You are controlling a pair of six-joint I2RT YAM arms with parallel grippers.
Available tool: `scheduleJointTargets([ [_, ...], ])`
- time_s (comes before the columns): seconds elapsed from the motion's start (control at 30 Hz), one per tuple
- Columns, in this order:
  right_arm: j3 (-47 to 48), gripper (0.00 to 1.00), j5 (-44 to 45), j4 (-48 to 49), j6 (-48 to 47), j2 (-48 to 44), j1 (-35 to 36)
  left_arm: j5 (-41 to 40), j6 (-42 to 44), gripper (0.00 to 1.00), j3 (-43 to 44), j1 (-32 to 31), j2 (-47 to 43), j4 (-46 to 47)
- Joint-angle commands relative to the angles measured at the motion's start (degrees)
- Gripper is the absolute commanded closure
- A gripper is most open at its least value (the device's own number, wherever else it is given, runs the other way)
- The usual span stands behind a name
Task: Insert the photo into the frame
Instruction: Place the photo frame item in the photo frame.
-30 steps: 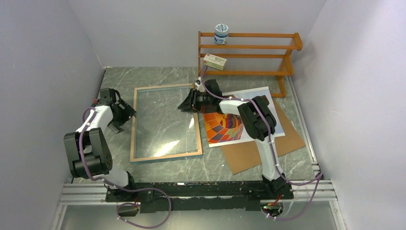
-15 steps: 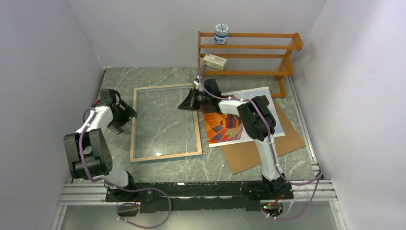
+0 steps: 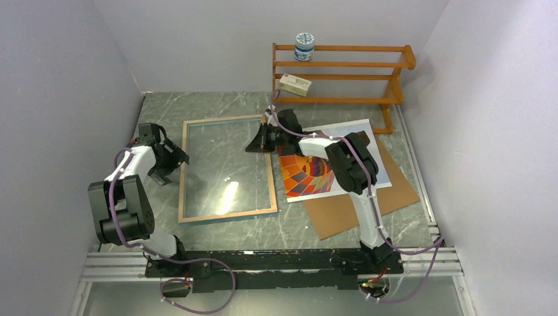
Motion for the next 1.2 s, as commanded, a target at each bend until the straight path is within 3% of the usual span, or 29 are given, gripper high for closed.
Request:
scheduleJointTargets([
  [0.0,1.66,0.97,2.27,0.81,-3.43,-2.37,0.73,1.13,-0.21,0.09,-0.42,-0.13,0.95,0.64],
  [0.37,0.85,0.98,1.5,4.11,-1.43,-1.96,1.58,2.31,0.14,0.09,-0.11,-0.1,1.86,0.91],
  [0.57,1.13,0.77,1.72,2.12,0.87,-1.13,1.55,1.51,-0.07,0.1,-0.59,-0.15,2.12,1.38],
  [0.83,4.38,0.58,2.4,-5.84,0.34,-1.17,1.48,1.99,0.68,0.09,-0.2,-0.09,2.67,1.92],
  [1.0,5.7,0.33,4.25,-12.33,-0.99,-1.99,1.63,0.85,1.08,0.07,0.55,-0.15,1.02,0.09],
  [1.17,8.52,0.22,7.41,-19.15,-2.23,-2.09,2.28,0.42,1.26,0.06,-0.31,-0.15,-2.0,-1.24],
])
